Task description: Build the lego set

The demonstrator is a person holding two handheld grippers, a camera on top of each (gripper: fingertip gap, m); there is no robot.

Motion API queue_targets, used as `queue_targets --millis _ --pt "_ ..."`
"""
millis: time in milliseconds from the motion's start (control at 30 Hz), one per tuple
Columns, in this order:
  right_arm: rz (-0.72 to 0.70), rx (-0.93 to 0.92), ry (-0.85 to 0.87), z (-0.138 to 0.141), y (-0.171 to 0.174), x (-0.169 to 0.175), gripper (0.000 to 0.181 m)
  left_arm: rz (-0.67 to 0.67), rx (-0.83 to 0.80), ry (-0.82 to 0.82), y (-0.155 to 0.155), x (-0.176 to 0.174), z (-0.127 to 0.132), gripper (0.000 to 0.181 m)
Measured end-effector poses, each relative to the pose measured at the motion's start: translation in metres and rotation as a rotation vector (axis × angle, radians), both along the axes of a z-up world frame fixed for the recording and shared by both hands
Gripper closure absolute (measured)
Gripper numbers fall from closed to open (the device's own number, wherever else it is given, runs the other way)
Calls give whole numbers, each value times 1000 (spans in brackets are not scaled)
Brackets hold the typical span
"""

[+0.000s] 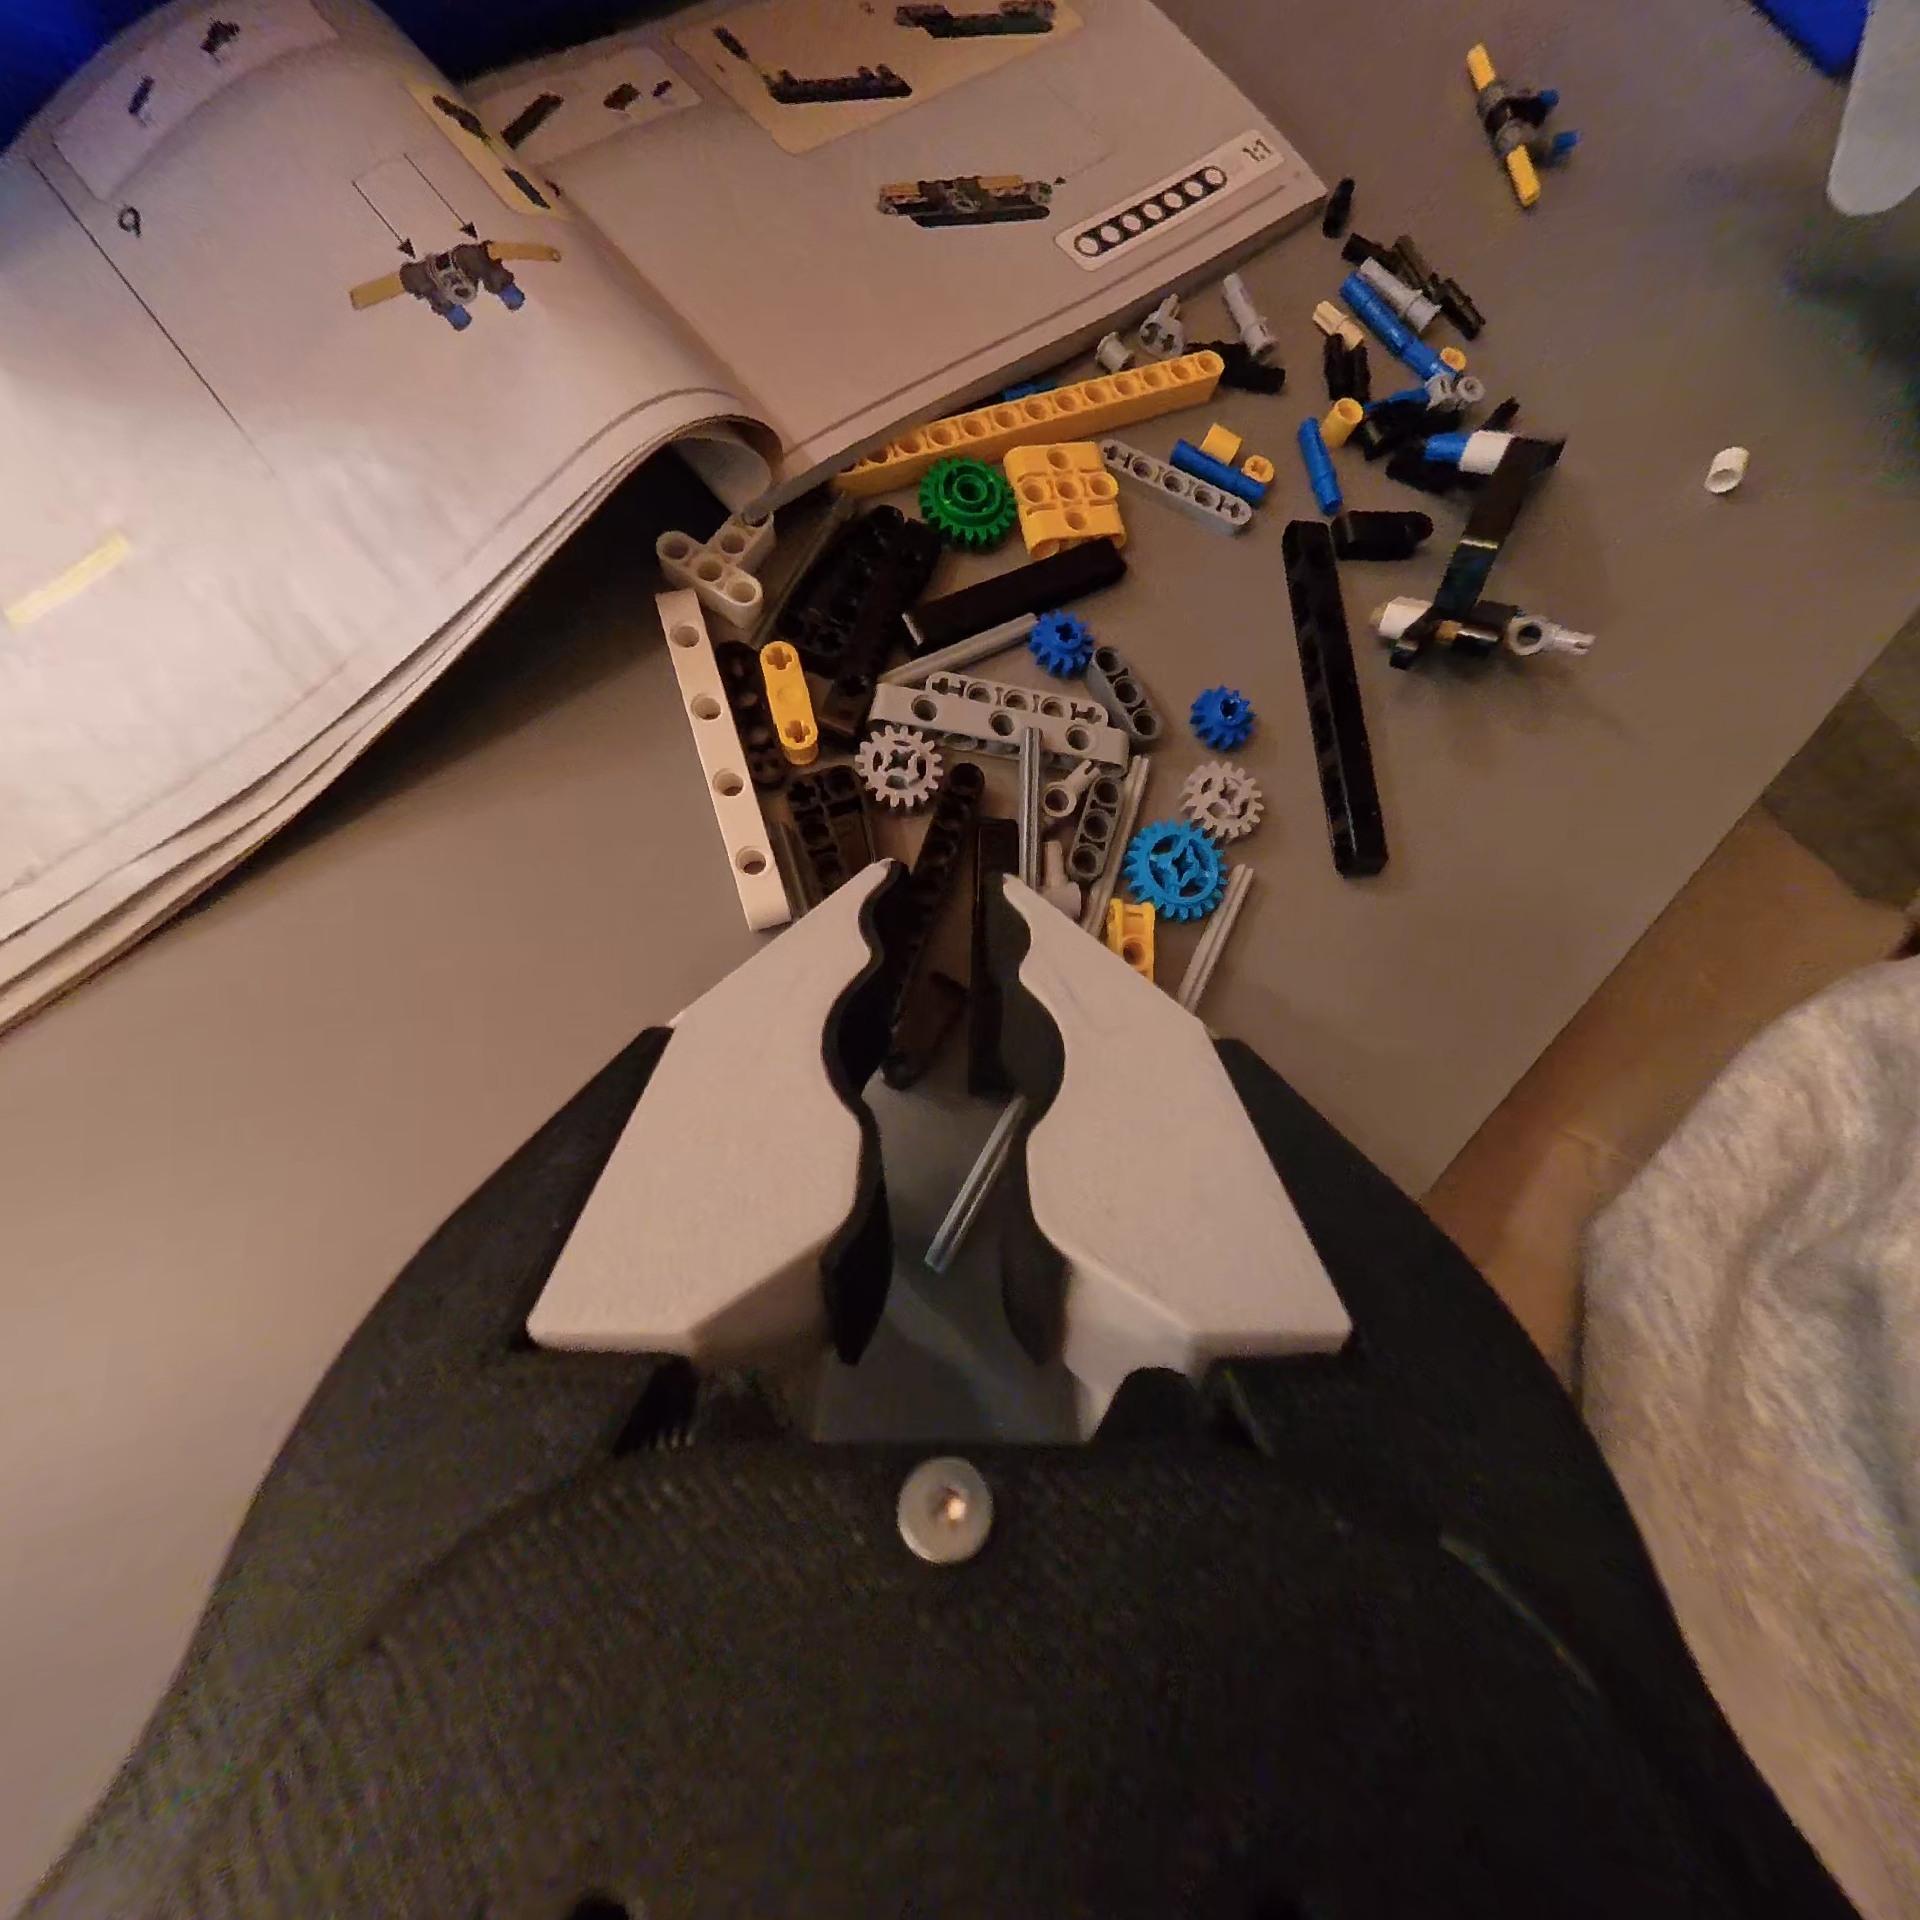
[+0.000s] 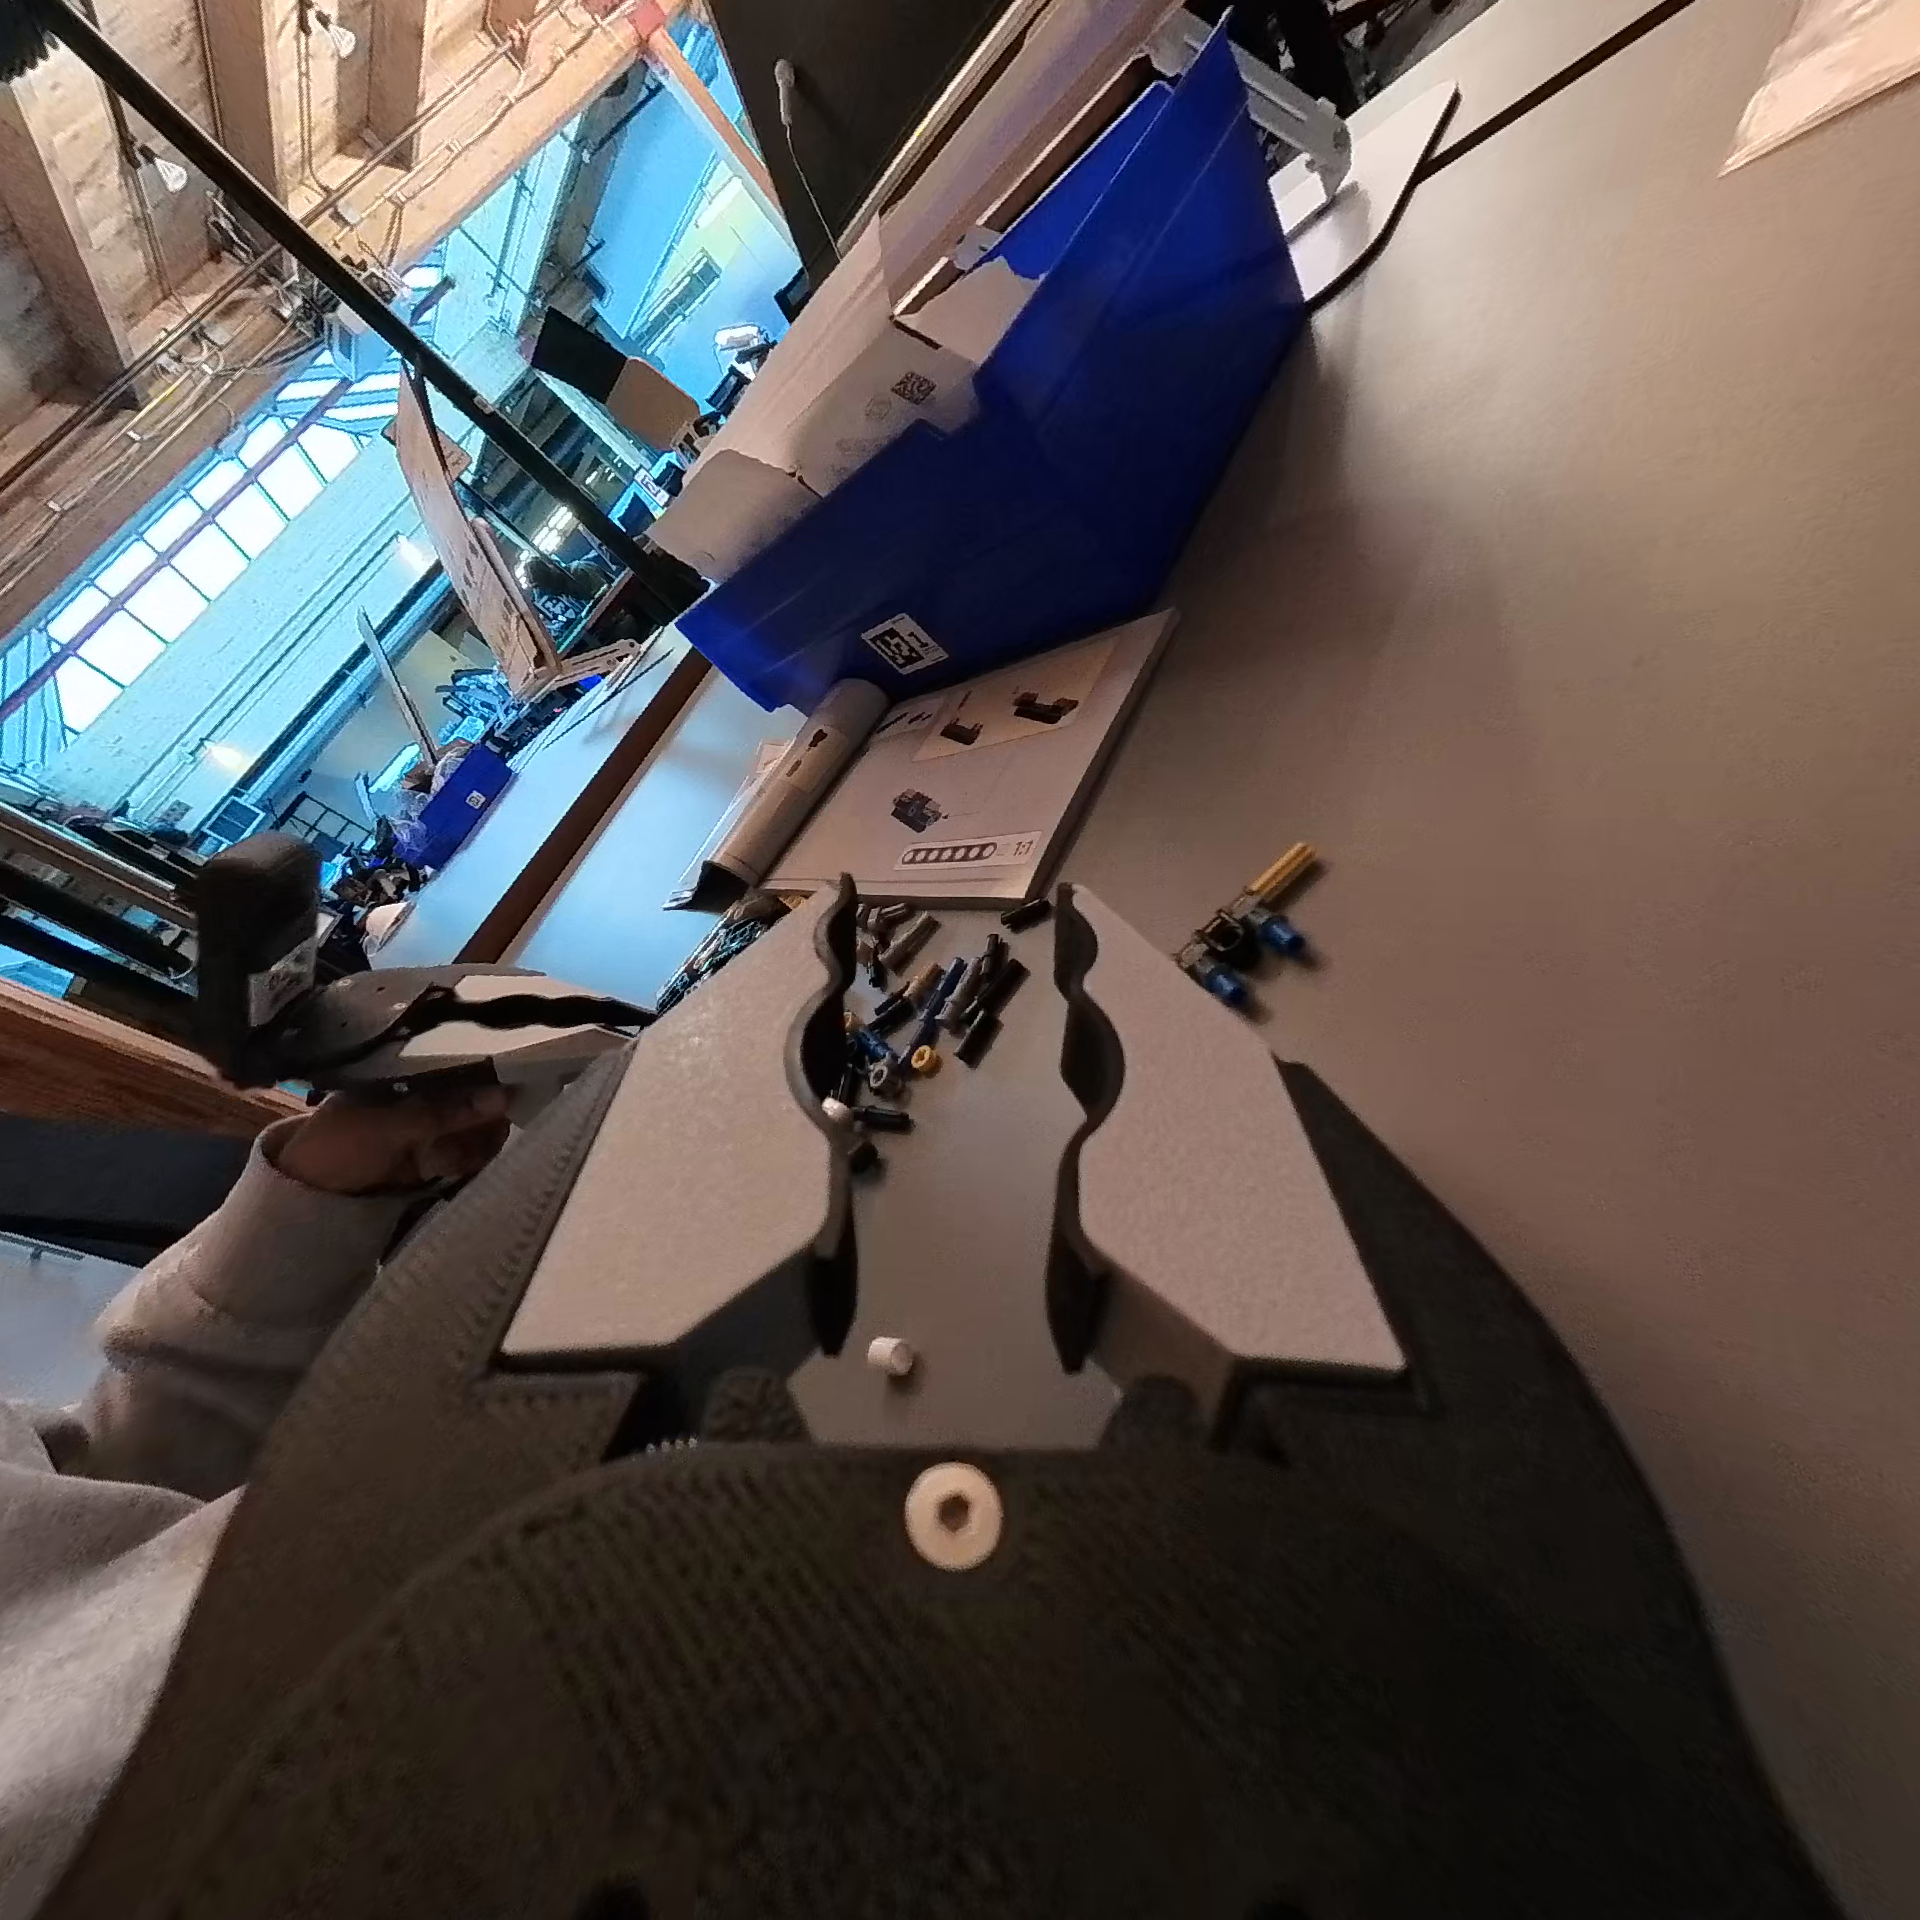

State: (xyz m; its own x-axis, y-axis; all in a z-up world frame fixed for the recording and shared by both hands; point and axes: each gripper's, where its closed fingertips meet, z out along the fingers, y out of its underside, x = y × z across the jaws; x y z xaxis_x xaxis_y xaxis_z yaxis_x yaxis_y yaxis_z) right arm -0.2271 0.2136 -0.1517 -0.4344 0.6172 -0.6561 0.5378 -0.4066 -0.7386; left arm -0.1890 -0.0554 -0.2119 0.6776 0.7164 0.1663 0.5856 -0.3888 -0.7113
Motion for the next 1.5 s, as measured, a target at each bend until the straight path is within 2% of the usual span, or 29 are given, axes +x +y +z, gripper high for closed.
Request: queue_targets --millis 33,200,533,867,967,1067,1133,1333,1500 --pt "0 1 2 0 0 0 145 0 13 -15 -1 0 0 167" --pt "-2 4 8 1 0 0 145 1 32 -46 -6 -1 -2 162" --pt "0 10 7 0 -2 -1 145 0 29 -34 -8 -3 -1 174" --pt "33 61 68 6 -14 2 144 42 159 96 -5 -12 37 175" --pt "84 114 165 18 -31 9 144 9 315 109 14 -6 58 177" --pt "170 157 306 36 -61 25 143 -55 538 94 45 7 81 175" --pt "230 209 395 44 -82 38 143 -95 628 71 61 16 88 175" --pt "431 339 582 43 -134 77 146 -230 722 4 97 46 86 175" --pt "507 352 652 40 -157 95 154 -296 770 -64 105 59 82 175"
